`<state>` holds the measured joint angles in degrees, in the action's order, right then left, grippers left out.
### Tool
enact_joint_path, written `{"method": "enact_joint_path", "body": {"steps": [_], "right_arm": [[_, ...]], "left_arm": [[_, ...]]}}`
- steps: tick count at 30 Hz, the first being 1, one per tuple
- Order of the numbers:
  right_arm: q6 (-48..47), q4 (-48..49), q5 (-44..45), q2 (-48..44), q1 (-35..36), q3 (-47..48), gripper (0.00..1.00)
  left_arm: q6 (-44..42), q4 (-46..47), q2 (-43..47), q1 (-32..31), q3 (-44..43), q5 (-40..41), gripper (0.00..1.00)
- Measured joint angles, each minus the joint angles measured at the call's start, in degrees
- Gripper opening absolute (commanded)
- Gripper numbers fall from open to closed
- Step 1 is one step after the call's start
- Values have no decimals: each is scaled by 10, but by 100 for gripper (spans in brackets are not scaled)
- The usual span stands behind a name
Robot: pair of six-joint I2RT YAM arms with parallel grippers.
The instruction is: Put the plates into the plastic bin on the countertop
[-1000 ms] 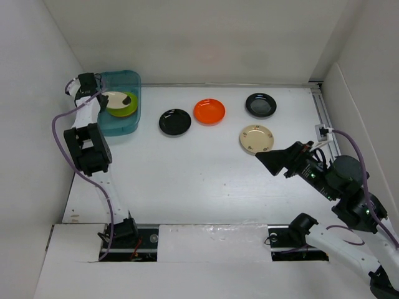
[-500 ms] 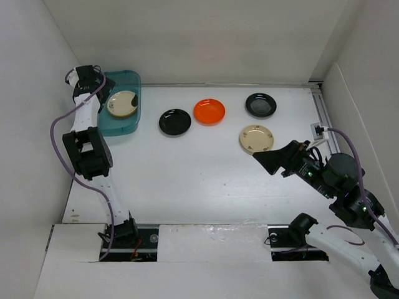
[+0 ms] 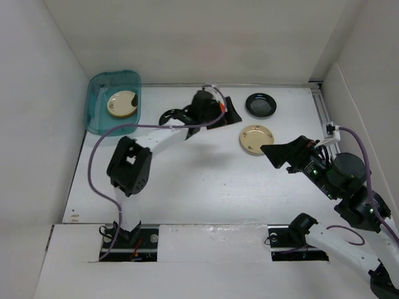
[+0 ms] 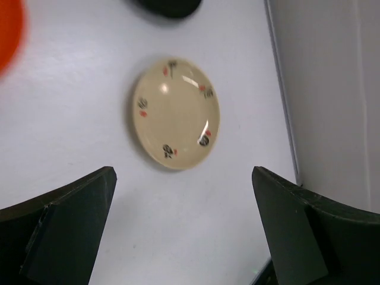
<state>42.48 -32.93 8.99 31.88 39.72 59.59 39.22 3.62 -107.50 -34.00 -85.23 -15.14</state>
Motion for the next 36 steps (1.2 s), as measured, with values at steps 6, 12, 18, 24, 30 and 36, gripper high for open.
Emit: {"method": "enact_joint_path", "body": {"steps": [6, 12, 18, 24, 30, 36], "right_arm": [[7, -10, 2, -26, 0, 1, 100], [11, -25, 2, -52, 0, 1, 100], [13, -31, 3, -54, 0, 2, 100], [13, -31, 3, -54, 0, 2, 100], [13, -31, 3, -54, 0, 2, 100], [13, -31, 3, -54, 0, 2, 100]], "left_arm": [[12, 21, -153, -77, -40, -27, 100], [33, 26, -207, -75, -93, -17, 88], [49, 41, -262, -71, -145, -13, 56], [66, 45, -283, -71, -154, -9, 43], [68, 28, -300, -70, -172, -3, 0], [62, 17, -283, -55, -166, -21, 0]]}}
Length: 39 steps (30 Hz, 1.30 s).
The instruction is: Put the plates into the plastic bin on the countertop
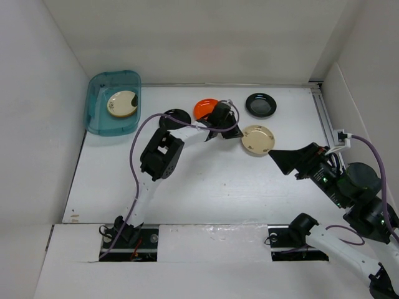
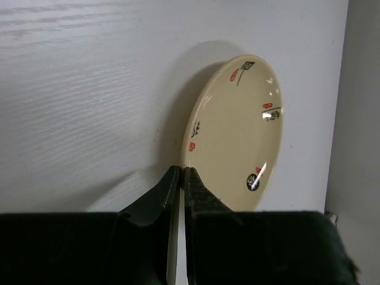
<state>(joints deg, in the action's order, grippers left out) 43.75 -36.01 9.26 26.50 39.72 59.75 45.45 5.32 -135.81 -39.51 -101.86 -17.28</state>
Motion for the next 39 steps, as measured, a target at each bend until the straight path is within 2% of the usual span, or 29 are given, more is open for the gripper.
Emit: {"method": "enact_joint_path", "body": {"steps": [4, 6, 14, 18, 21, 26, 34, 39], "right_arm": [[0, 0, 0, 6, 0, 0, 100], [0, 4, 0, 9, 0, -2, 100], [0, 12, -3, 19, 0, -11, 100], [-1, 26, -9, 31, 0, -14, 100], [-4, 31, -13, 37, 0, -15, 100], [-4, 31, -14, 37, 0, -15, 100], [-5, 26, -15, 26, 0, -13, 100], [-5, 17, -15, 23, 0, -9, 100]], "left_arm": [[-13, -42, 63, 43, 18, -5, 0], [-19, -62, 109, 85, 20, -6, 0], [-32, -82, 281, 347, 27, 2, 0], [-27, -100, 306, 461, 44, 11, 0], [-21, -131, 299, 520, 51, 16, 0], [-19, -189, 248, 570, 17, 41, 0], [-20, -245, 105, 584, -112, 70, 0], [-20, -269, 83, 584, -108, 97, 0]]}}
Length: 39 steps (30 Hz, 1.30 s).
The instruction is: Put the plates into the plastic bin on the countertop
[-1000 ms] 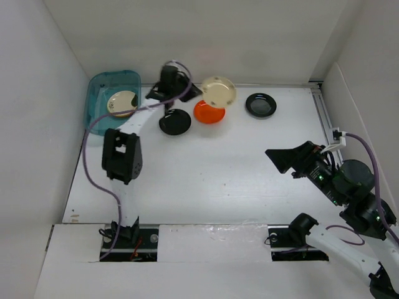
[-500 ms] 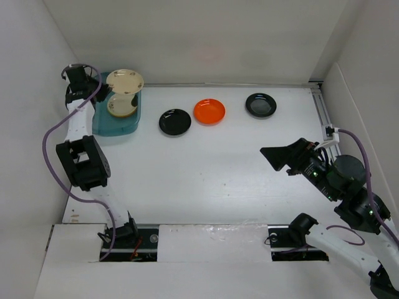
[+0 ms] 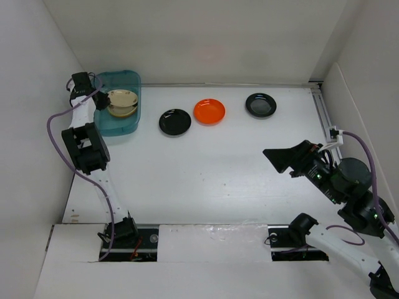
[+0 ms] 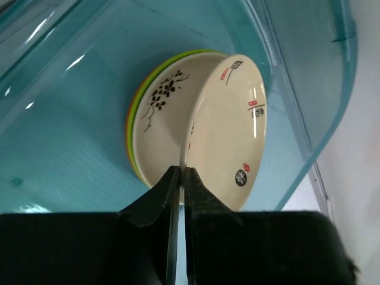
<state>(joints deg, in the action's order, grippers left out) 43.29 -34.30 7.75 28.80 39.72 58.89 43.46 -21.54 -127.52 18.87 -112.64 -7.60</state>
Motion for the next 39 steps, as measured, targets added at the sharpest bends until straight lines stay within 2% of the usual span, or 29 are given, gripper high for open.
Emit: {"method": "enact_joint_path", "body": {"steps": [1, 2, 3, 4, 7, 11, 17, 20, 24, 27, 32, 35, 39], "right_arm": [[0, 0, 0, 0, 0, 0, 100], [0, 0, 0, 0, 0, 0, 100], [0, 0, -1, 0, 0, 0, 100], [0, 0, -1, 0, 0, 0, 100], [0, 0, -4, 2, 0, 0, 100], [0, 0, -8, 2, 0, 0, 100], [0, 3, -9, 5, 0, 0, 100], [0, 11, -8, 16, 0, 0, 100], [0, 21, -9, 34, 0, 0, 100], [0, 24, -12, 38, 0, -1, 100], [0, 31, -24, 30, 0, -12, 100], [0, 31, -33, 21, 0, -20, 100], [0, 31, -38, 11, 0, -26, 100]], "left_arm": [[0, 0, 1, 0, 5, 3, 1], [0, 0, 1, 0, 9, 5, 12], [1, 1, 1, 0, 12, 7, 27], [-2, 0, 1, 0, 14, 8, 59], [1, 1, 7, 0, 16, 8, 99], [-3, 9, 60, -5, 35, 8, 100], [-10, 69, 224, -41, 77, -24, 100], [-10, 118, 317, -113, 138, -16, 100], [11, 183, 412, -258, 292, 7, 100], [53, 221, 429, -329, 420, 31, 100], [132, 241, 420, -376, 607, 91, 100], [168, 259, 406, -388, 643, 114, 100], [203, 312, 374, -391, 644, 142, 98]]}}
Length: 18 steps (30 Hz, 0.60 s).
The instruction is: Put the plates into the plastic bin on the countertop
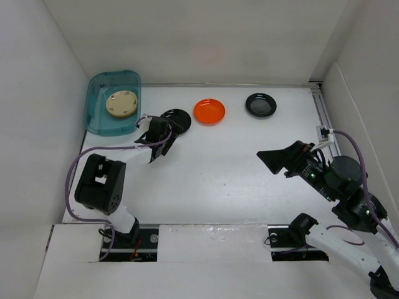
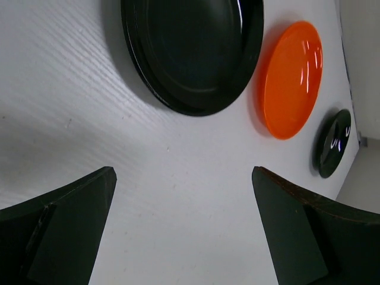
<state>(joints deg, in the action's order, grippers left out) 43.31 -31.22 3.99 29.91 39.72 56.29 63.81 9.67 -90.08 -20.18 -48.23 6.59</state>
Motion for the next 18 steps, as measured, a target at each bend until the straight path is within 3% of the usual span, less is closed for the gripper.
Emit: {"method": "enact_joint_path", "body": {"steps": [6, 8, 10, 12, 18], "right_arm": [[0, 0, 0, -11, 0, -2, 100], [0, 0, 0, -13, 0, -3, 100], [0, 0, 0, -14, 0, -6, 100], [0, 0, 0, -14, 0, -8, 100], [-4, 0, 0, -14, 0, -9, 100]], "left_arm": [[45, 34, -78, 0, -15, 40, 88], [59, 33, -98, 0, -43, 51, 79], [73, 26, -119, 0, -67, 62, 77], [93, 15, -137, 0, -86, 73, 66], [140, -19, -160, 0, -114, 91, 50]]}}
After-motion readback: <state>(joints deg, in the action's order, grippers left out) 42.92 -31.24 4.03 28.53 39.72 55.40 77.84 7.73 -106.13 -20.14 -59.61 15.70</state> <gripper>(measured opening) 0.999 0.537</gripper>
